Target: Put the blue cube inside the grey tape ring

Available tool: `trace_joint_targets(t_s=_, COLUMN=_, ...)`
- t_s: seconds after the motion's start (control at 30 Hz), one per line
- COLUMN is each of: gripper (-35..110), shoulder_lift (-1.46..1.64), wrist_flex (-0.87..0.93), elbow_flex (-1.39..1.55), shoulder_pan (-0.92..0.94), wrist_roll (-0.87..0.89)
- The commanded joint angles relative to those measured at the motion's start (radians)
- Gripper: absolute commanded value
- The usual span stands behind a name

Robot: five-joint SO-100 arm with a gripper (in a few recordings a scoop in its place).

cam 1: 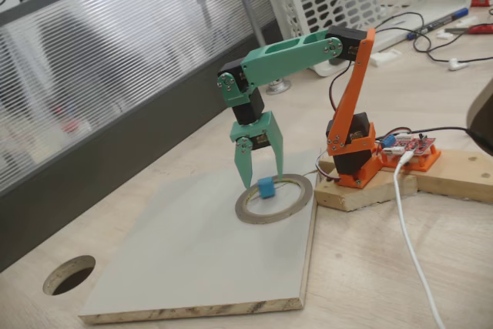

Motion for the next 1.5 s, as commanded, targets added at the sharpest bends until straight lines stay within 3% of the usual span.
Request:
trace_joint_targets(t_s=0.0, gripper=48, shoulder_lift=-0.009, wrist_flex=0.037, elbow_flex=0.006, shoulder_pan=0.005, wrist_roll=0.008)
trace_joint_targets(t_s=0.3, gripper=48, shoulder_lift=-0.035, wrist_flex=0.064, elbow_flex=-0.031, shoulder_pan=0.003, wrist_roll=0.006)
trace_joint_targets(t_s=0.5, gripper=47, shoulder_lift=-0.054, wrist_flex=0.465, elbow_flex=-0.492, shoulder_pan=0.008, wrist_roll=0.006)
trace_joint_targets(t_s=0.67, gripper=37, shoulder_lift=-0.052, wrist_flex=0.434, elbow_flex=-0.75, shoulder_pan=0.015, wrist_roll=0.006)
trace_joint_targets(t_s=0.83, gripper=18, shoulder_lift=-0.054, wrist_flex=0.433, elbow_flex=-0.75, shoulder_pan=0.015, wrist_roll=0.005)
trace_joint_targets(t_s=1.03, gripper=4, shoulder_lift=-0.055, wrist_flex=0.422, elbow_flex=-0.752, shoulder_pan=0.015, wrist_roll=0.005)
trace_joint_targets(t_s=1.23, gripper=2, shoulder_lift=-0.077, wrist_flex=0.419, elbow_flex=-0.736, shoulder_pan=0.026, wrist_roll=0.005)
trace_joint_targets(t_s=1.47, gripper=2, shoulder_lift=-0.015, wrist_flex=0.288, elbow_flex=-0.391, shoulder_pan=0.172, wrist_roll=0.04)
